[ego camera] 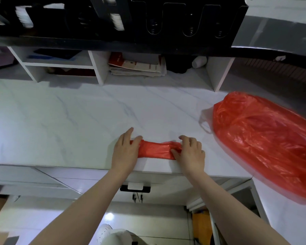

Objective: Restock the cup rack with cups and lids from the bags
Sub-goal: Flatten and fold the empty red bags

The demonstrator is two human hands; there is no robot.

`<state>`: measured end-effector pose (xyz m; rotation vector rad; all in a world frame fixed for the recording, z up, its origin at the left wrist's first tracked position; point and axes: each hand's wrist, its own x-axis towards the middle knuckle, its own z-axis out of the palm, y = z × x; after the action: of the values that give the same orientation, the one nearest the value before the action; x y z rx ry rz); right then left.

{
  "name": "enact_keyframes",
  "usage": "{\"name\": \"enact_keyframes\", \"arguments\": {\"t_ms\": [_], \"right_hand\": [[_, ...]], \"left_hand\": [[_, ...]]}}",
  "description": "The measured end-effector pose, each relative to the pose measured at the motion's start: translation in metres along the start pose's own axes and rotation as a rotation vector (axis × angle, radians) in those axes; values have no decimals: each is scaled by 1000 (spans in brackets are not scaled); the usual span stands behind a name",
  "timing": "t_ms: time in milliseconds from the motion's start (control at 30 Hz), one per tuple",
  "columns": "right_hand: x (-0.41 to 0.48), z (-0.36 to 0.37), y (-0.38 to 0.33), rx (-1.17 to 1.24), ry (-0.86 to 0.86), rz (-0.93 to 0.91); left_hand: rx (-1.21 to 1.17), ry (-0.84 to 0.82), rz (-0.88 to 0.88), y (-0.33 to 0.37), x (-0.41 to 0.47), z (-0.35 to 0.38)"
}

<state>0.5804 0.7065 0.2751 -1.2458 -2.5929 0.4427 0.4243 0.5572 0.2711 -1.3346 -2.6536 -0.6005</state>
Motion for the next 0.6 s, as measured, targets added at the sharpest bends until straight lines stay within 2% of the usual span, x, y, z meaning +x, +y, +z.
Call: {"name": "enact_keyframes", "arguments": {"t_ms": [33,67,133,167,267,433,600], "right_hand": [[-1,0,-1,-37,5,-98],[-3,0,-1,-82,7,-241],[-3,2,3,-187,-22,-516],[-2,2,7,-225,-91,-585],[6,4,19,-286,-304,-613],[24,8,8,-344,-356,-656],[58,24,-41,-311,-407,-630]], "left_hand": [[52,-16,137,1,0,2],[71,-109,228,3,-2,3],[84,-283,267,0,-8,10],[85,-323,253,-5,-10,14],[159,-352,235,-12,-12,21],[197,-362,210,-22,11,20],[193,-340,140,-62,36,7]]}}
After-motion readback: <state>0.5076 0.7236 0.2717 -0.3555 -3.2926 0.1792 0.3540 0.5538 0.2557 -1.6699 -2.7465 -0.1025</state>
